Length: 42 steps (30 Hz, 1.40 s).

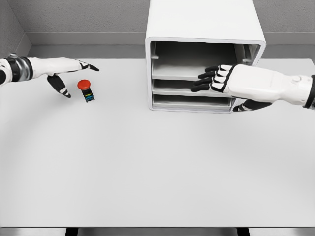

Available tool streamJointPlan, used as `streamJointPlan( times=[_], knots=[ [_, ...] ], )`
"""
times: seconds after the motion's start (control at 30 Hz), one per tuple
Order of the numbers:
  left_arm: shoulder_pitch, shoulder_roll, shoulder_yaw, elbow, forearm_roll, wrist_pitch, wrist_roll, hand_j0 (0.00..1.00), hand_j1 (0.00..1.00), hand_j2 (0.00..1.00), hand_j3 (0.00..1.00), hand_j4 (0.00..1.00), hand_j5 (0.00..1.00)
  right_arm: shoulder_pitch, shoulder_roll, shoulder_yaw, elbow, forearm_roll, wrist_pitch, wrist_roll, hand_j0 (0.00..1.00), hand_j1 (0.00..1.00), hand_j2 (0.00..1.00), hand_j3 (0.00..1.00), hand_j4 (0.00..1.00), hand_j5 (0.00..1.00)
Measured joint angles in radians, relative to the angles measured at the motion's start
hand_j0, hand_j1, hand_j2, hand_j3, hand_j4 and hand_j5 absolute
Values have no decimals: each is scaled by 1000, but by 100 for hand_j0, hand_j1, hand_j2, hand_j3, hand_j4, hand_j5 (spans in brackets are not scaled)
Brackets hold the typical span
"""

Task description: Slide open multi-storey tabletop storage cabinets and put open load switch and slide close multi-storey tabletop storage cabinets

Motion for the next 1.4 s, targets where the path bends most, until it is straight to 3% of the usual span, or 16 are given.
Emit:
streamJointPlan(
  times=[0.07, 0.37, 0.93, 1.4],
  knots=[
    [-3, -4, -6, 1, -1, 0, 0, 100, 100, 100, 100, 100, 100, -28, 17, 28, 0, 13, 14, -7, 100, 100, 100, 100, 100, 100],
    [-11, -19, -25, 10, -47, 0, 0, 100, 100, 100, 100, 100, 100, -35, 43, 64, 5, 55, 155, -49, 100, 100, 100, 100, 100, 100],
    [-9, -38, -40, 20, -71, 0, 0, 100, 100, 100, 100, 100, 100, -124, 104, 185, 19, 55, 317, -49, 100, 100, 100, 100, 100, 100],
    [-9, -38, -41, 16, -69, 0, 0, 100, 100, 100, 100, 100, 100, -129, 120, 220, 40, 52, 338, -23, 100, 100, 100, 100, 100, 100]
  ],
)
